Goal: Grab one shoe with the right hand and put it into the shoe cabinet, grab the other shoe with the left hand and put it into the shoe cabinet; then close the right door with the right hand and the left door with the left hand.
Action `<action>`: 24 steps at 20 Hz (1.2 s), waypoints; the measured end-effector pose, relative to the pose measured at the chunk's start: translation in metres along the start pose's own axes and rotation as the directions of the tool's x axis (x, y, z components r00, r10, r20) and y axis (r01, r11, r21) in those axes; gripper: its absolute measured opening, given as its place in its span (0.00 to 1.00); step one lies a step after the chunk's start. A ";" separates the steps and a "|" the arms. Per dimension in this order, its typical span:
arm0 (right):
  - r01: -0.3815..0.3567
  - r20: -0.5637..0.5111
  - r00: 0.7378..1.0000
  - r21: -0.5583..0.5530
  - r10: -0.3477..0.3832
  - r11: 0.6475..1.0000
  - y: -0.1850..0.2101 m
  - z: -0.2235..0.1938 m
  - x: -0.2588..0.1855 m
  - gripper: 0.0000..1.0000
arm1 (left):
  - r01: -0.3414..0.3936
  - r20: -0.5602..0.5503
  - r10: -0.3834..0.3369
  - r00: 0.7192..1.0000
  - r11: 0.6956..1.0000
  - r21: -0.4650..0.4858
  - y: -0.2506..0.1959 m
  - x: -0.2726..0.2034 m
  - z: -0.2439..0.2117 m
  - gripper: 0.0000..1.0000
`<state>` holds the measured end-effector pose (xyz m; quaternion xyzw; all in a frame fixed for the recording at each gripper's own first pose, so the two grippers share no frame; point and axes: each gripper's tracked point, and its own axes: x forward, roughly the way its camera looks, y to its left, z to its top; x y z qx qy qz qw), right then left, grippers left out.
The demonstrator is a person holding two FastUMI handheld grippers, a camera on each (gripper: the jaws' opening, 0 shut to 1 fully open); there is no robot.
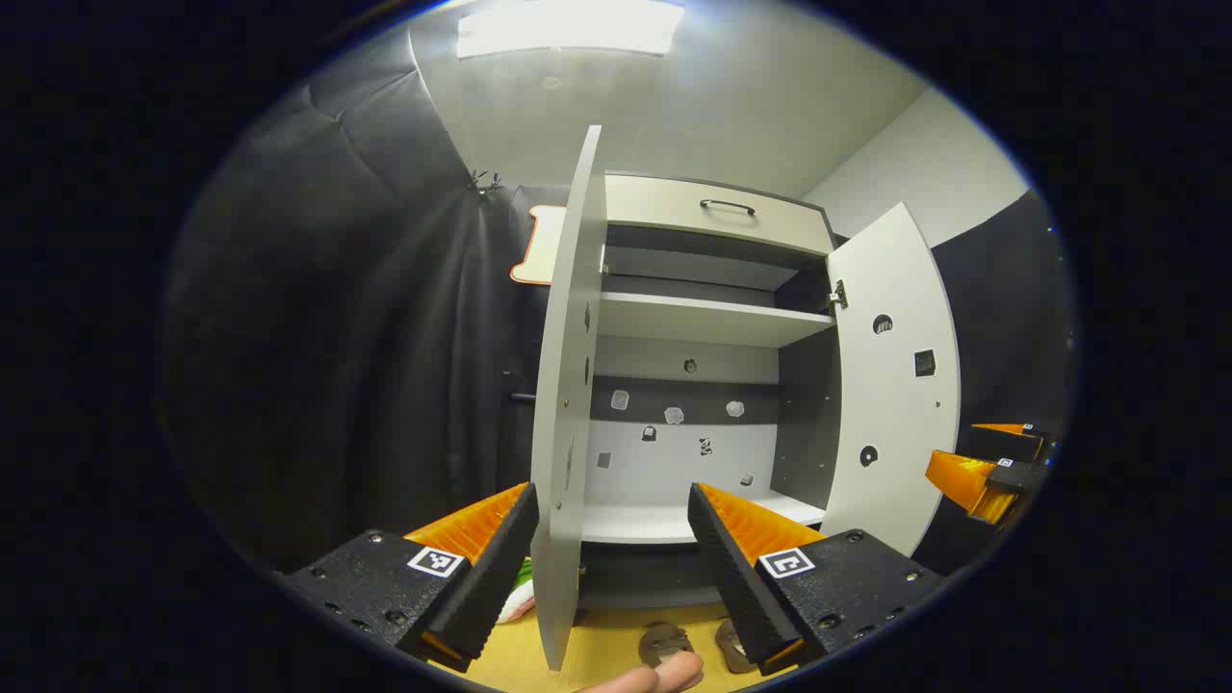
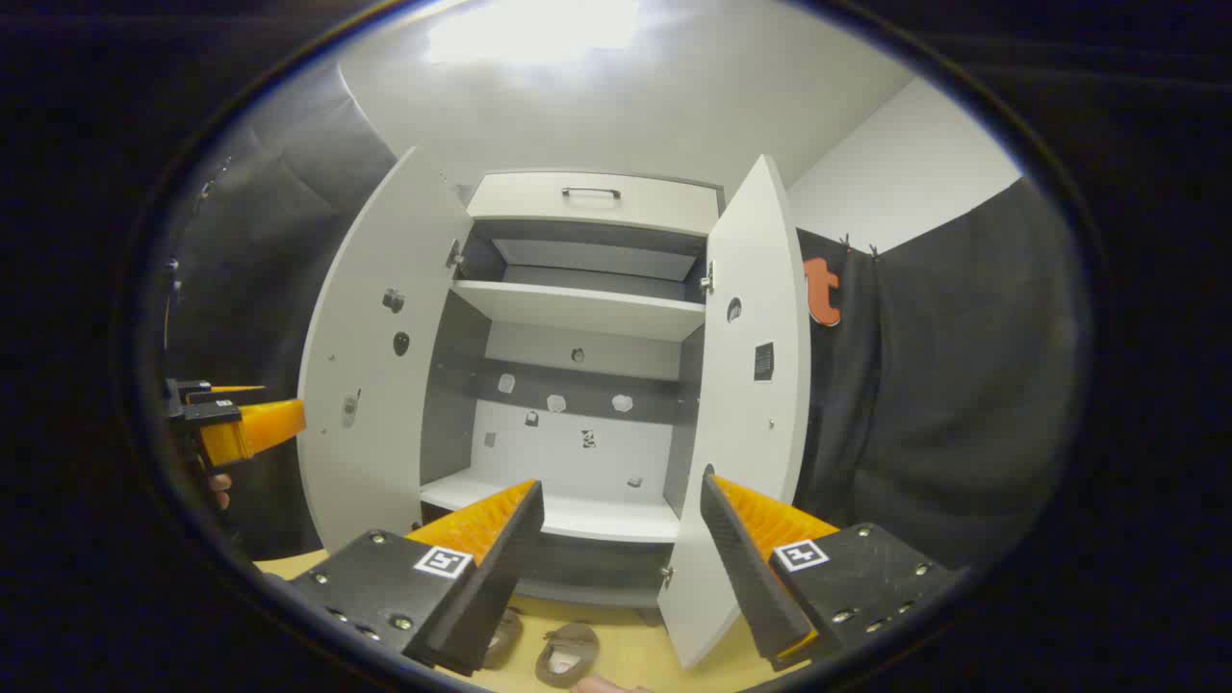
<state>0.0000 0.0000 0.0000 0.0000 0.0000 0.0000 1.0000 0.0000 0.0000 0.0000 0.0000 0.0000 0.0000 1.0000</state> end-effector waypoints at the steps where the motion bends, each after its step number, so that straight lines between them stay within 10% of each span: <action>1: 0.000 0.004 1.000 0.001 0.000 1.000 0.000 0.001 0.000 0.98 | -0.001 0.001 0.001 1.000 1.000 0.004 0.000 0.000 -0.001 0.95; 14: -0.007 0.002 1.000 0.037 0.007 0.999 -0.001 -0.034 0.022 0.98 | 0.065 -0.021 -0.065 0.998 0.998 -0.016 -0.040 0.025 -0.029 0.95; 24: -0.011 -0.095 0.995 0.034 0.015 0.999 0.014 -0.151 0.051 0.98 | 0.123 0.057 -0.123 0.991 0.992 -0.001 -0.086 0.051 -0.041 0.96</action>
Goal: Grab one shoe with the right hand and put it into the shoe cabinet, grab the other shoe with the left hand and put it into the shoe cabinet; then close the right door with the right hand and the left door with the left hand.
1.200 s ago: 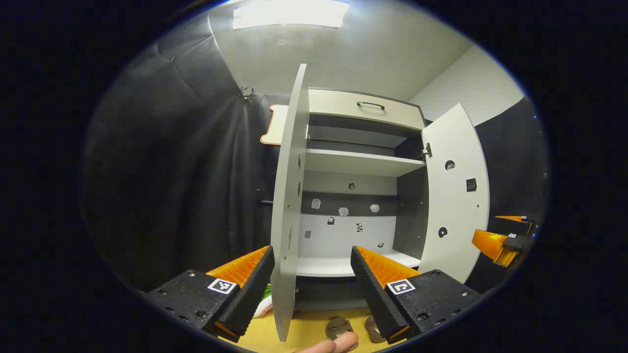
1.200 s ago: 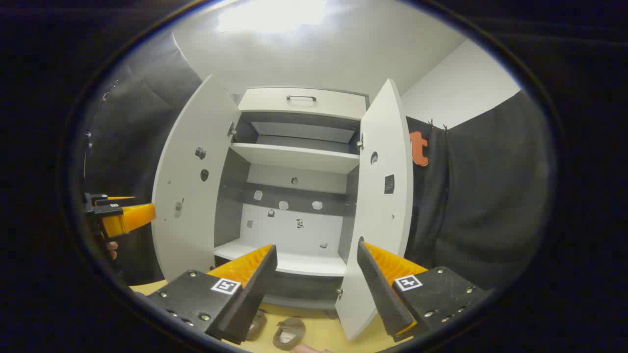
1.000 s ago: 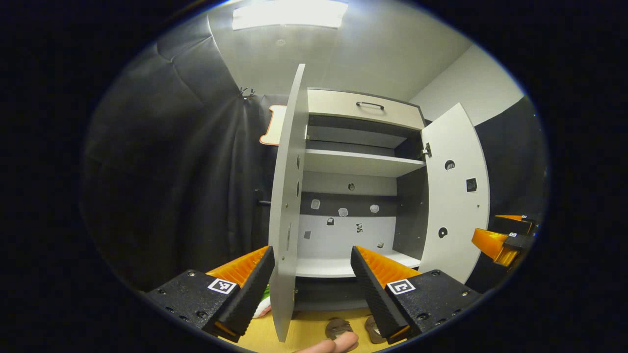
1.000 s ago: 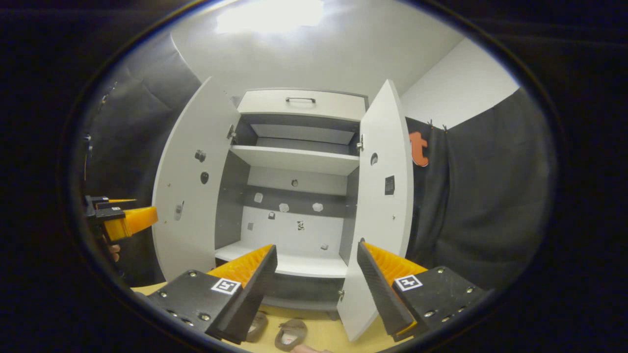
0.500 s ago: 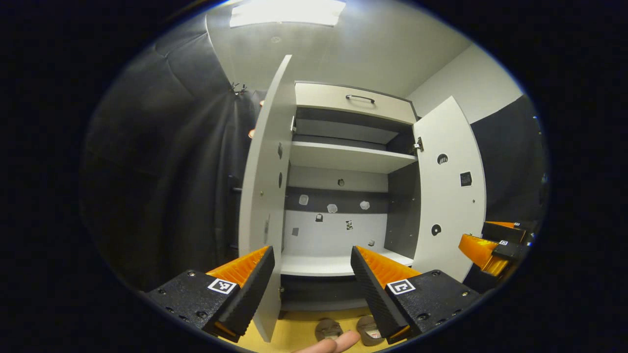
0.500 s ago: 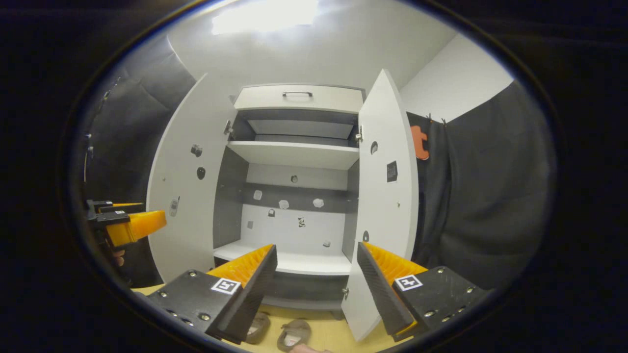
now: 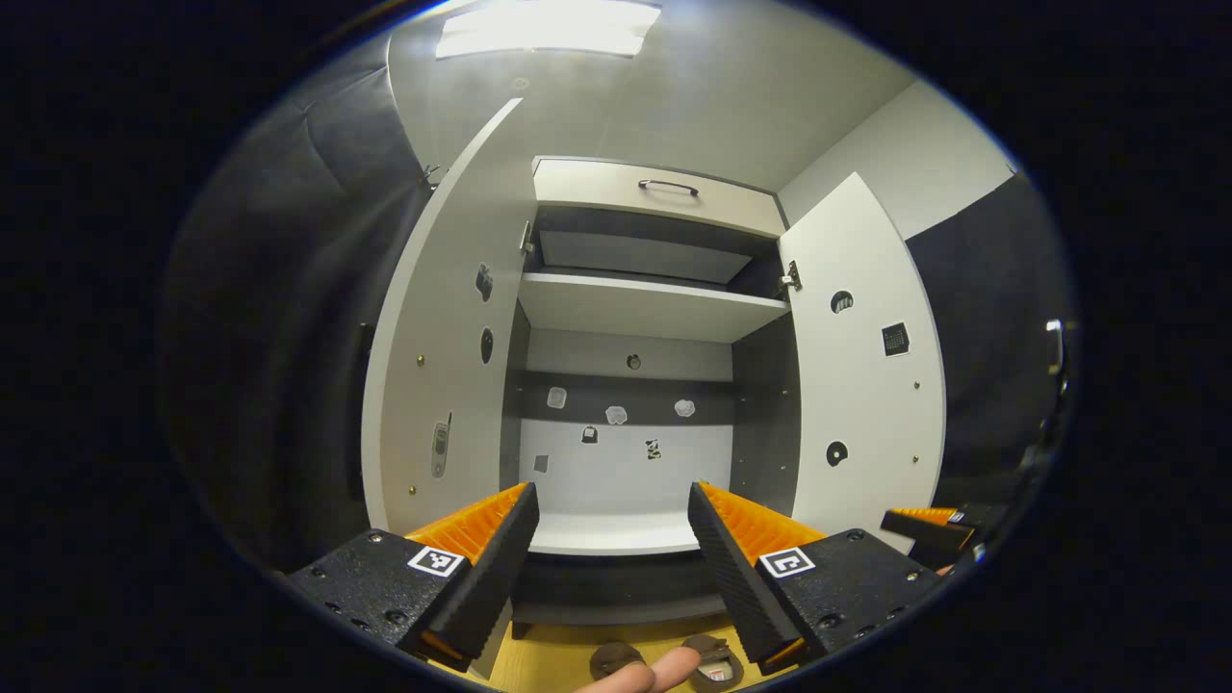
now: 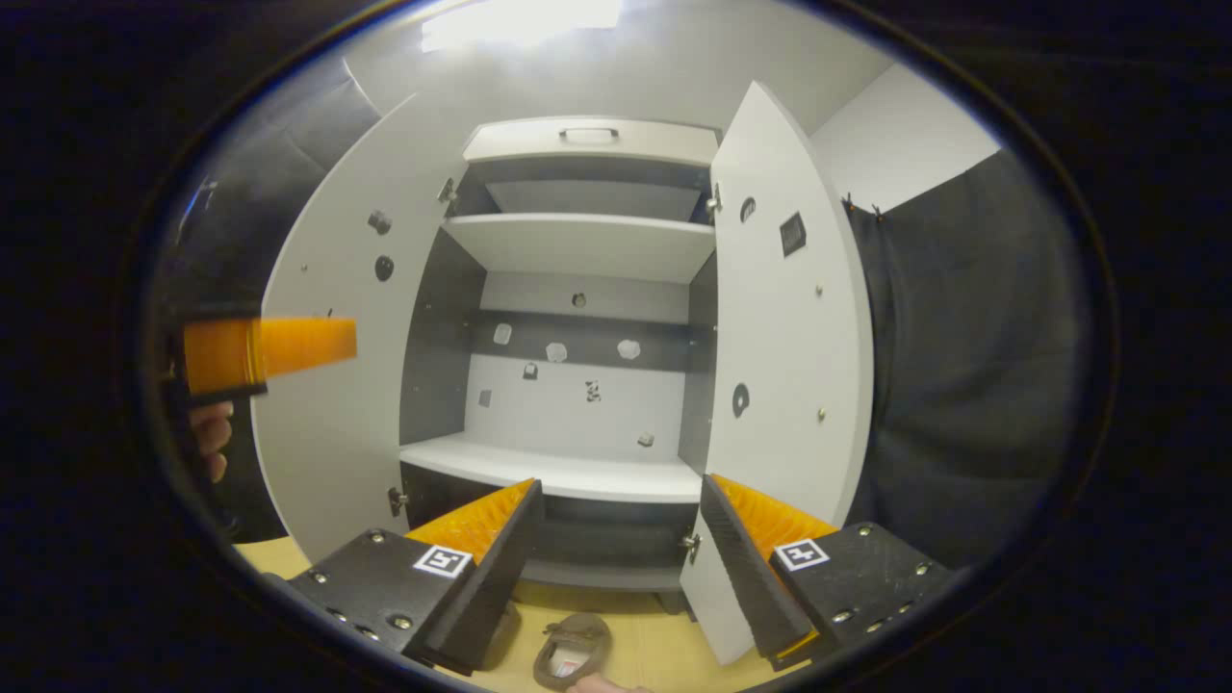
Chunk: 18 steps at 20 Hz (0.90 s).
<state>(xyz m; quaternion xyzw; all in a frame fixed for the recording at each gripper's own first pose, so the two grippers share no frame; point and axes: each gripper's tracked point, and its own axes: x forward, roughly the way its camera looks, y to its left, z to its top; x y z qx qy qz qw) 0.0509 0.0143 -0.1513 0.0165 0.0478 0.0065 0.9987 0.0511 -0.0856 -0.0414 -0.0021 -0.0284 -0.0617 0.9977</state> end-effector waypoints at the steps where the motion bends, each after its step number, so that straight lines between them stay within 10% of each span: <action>1: -0.003 -0.036 0.999 0.009 0.003 1.000 0.002 -0.025 0.003 0.94 | 0.004 0.013 -0.004 1.000 1.000 0.000 -0.002 0.001 -0.001 0.96; 7: -0.029 -0.277 0.960 0.012 0.031 1.000 0.021 -0.161 0.011 0.99 | 0.049 0.027 -0.049 0.998 0.999 -0.022 -0.016 0.022 -0.030 0.96; 18: -0.077 -0.603 0.792 0.054 0.094 0.996 0.066 -0.323 0.009 0.99 | 0.063 -0.046 -0.064 0.997 0.998 -0.026 0.016 0.053 -0.078 0.96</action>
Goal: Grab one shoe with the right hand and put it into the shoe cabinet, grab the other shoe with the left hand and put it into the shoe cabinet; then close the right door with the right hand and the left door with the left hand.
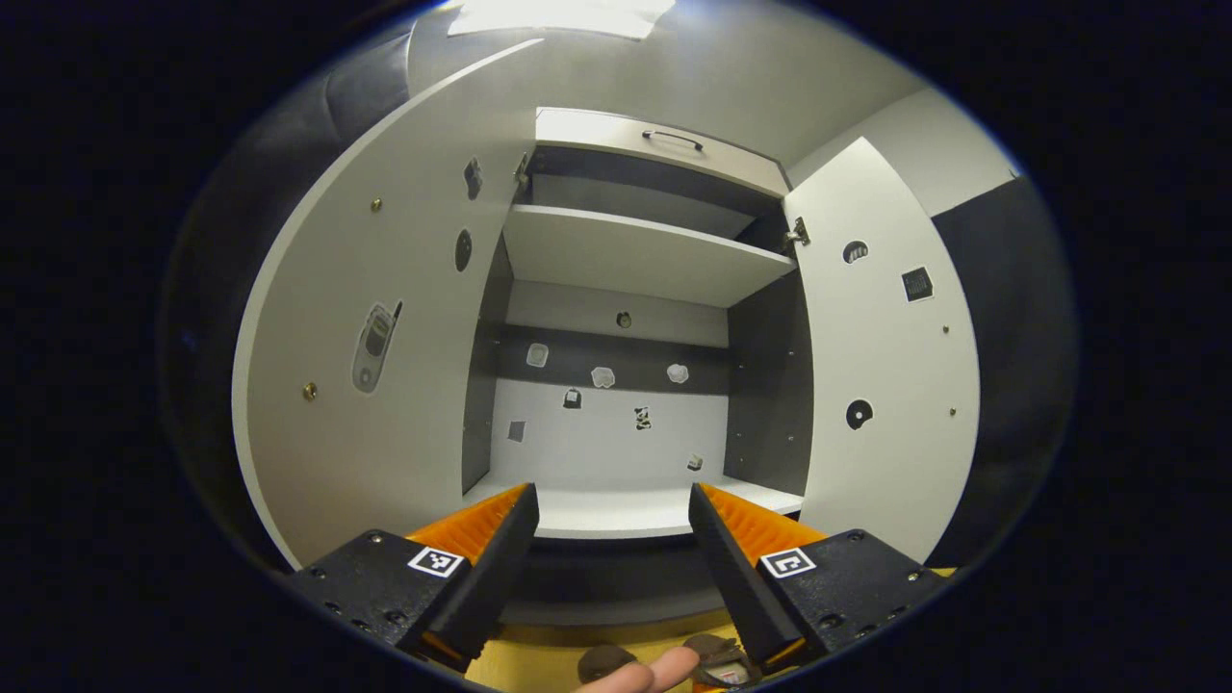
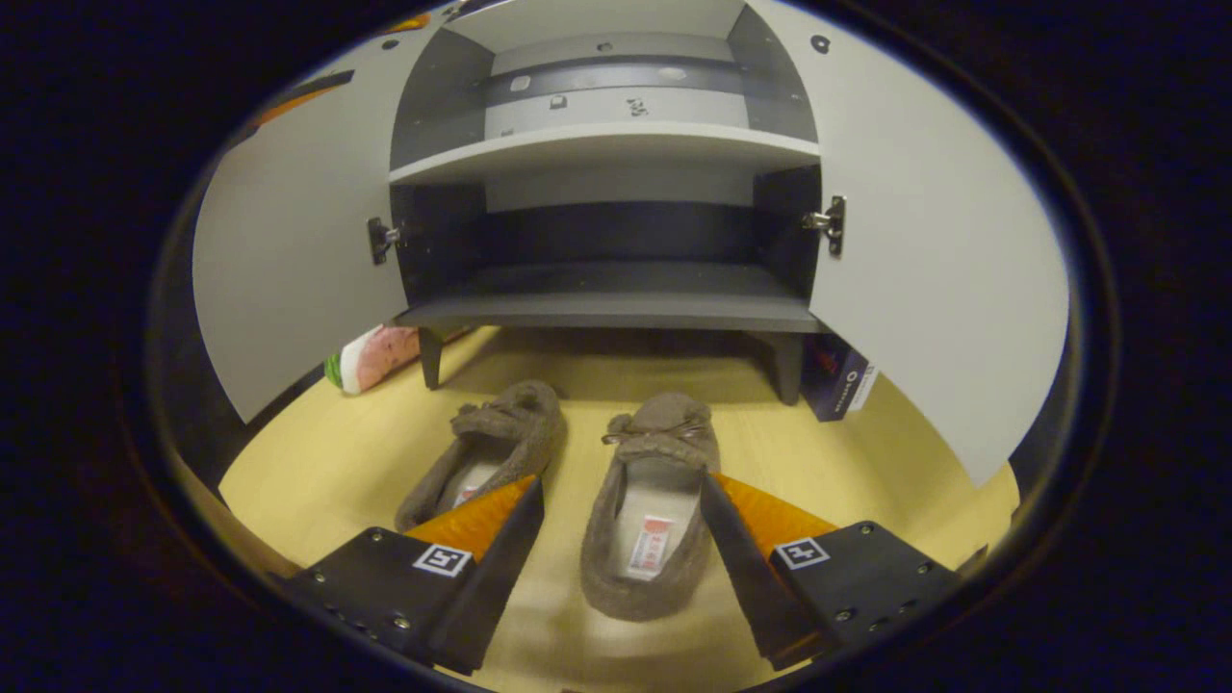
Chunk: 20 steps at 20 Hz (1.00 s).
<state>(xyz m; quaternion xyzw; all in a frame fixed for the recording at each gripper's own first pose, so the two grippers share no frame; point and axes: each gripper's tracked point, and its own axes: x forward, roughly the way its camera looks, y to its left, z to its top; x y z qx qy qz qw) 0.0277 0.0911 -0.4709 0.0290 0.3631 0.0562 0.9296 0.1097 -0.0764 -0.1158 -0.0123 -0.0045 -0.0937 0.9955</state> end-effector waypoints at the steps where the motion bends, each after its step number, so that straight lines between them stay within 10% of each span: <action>1: -0.001 -0.024 1.000 0.012 0.002 1.000 0.002 -0.007 0.009 0.95 | -0.010 0.011 0.010 1.000 1.000 0.008 0.005 0.000 0.003 0.96; 8: 0.013 -0.074 0.997 0.126 -0.004 0.992 0.010 -0.001 0.061 0.78 | 0.041 0.011 -0.041 0.999 0.999 0.007 0.006 0.012 -0.002 0.96; 11: 0.004 -0.092 0.996 0.148 0.010 0.989 0.009 -0.004 0.072 0.29 | 0.031 -0.032 -0.031 0.999 0.999 0.021 0.013 0.027 -0.018 0.96; 15: -0.038 -0.086 0.995 0.137 0.050 0.990 0.014 -0.008 0.077 0.04 | -0.023 -0.060 0.025 0.998 0.999 0.032 0.028 0.042 -0.031 0.96; 20: -0.103 0.022 0.995 0.082 0.102 0.991 0.014 0.018 0.043 0.03 | -0.016 -0.101 0.017 0.995 1.000 0.010 0.023 0.053 -0.046 0.96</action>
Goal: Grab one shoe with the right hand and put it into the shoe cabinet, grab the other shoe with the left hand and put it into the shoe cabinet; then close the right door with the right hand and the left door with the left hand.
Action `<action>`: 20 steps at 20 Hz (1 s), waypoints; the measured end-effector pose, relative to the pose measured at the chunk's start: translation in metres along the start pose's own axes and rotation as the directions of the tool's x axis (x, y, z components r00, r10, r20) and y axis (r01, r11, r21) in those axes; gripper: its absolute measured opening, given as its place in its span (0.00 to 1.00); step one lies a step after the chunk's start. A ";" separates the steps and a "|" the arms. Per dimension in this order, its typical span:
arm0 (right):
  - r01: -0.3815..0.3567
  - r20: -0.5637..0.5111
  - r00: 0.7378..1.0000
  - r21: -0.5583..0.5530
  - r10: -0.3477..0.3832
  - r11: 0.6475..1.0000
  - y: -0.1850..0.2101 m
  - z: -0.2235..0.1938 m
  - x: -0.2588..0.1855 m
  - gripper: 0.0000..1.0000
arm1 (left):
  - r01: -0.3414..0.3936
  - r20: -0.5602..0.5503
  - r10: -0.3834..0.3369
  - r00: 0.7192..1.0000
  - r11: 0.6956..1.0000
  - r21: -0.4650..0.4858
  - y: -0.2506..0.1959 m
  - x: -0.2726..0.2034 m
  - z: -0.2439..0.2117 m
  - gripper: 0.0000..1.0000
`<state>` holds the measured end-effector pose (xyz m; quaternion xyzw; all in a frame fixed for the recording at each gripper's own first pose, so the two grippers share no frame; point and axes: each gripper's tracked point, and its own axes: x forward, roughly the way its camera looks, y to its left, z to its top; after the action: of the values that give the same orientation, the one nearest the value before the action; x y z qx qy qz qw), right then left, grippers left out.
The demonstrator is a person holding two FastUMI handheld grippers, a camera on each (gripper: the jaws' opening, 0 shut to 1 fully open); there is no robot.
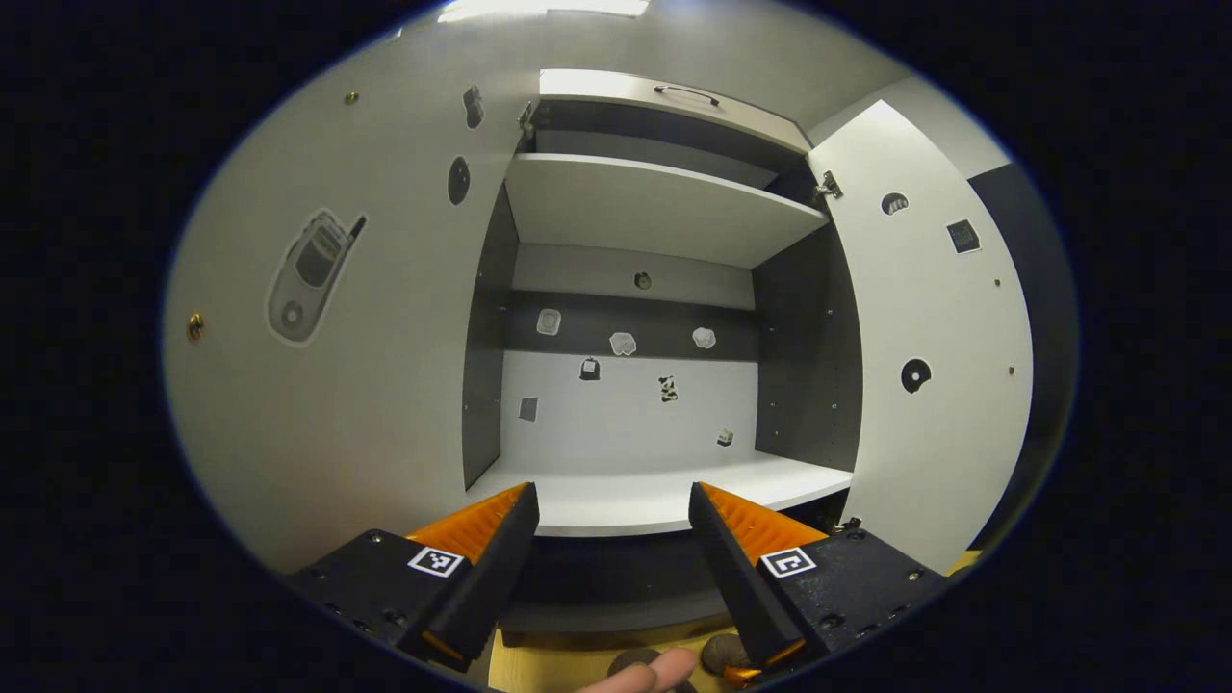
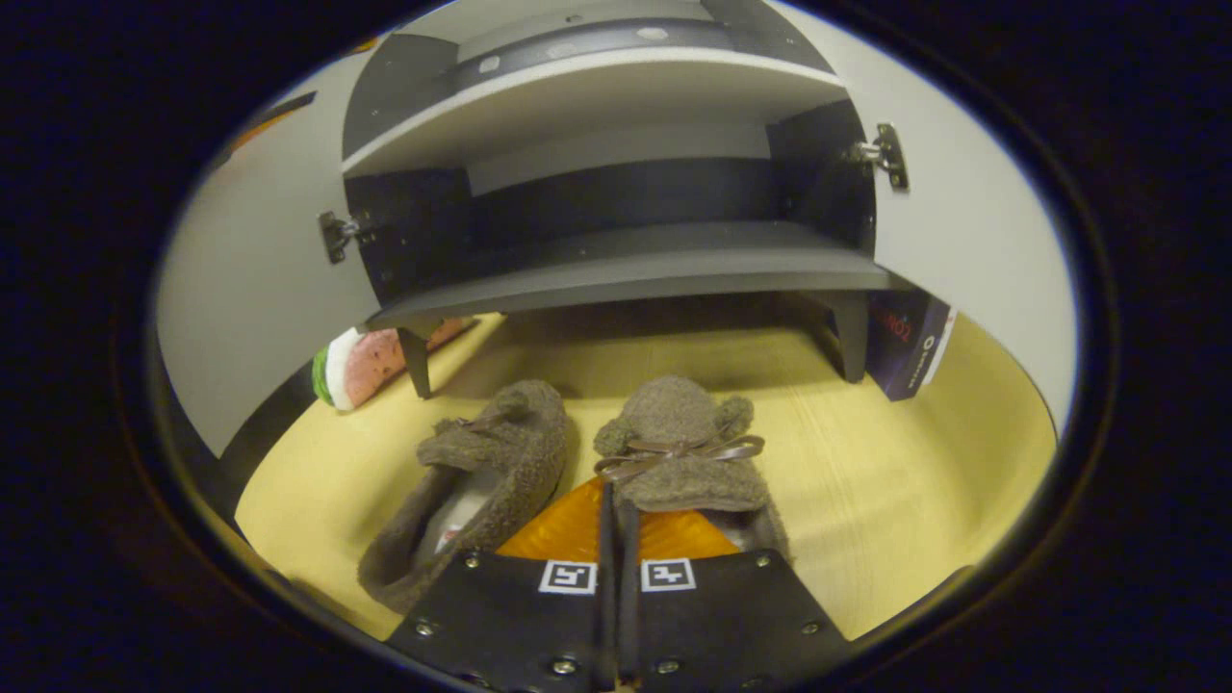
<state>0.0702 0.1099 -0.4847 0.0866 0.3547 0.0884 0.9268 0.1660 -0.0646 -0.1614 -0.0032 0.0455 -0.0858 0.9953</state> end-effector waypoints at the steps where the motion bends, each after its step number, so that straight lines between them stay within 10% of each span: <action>1: -0.008 0.019 1.000 -0.007 0.009 1.000 0.001 0.006 -0.007 0.03 | 0.008 -0.007 -0.008 1.000 1.000 -0.009 -0.002 0.001 -0.002 0.96; 20: -0.004 0.374 0.925 -0.165 0.067 0.986 0.017 0.315 -0.172 0.03 | 0.009 -0.022 -0.010 1.000 0.999 -0.049 0.008 0.006 -0.005 0.96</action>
<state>0.1548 0.0566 -0.1397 0.0335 0.1594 0.1152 0.9799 0.1730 -0.0574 -0.1674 -0.0270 0.0588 -0.0894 0.9939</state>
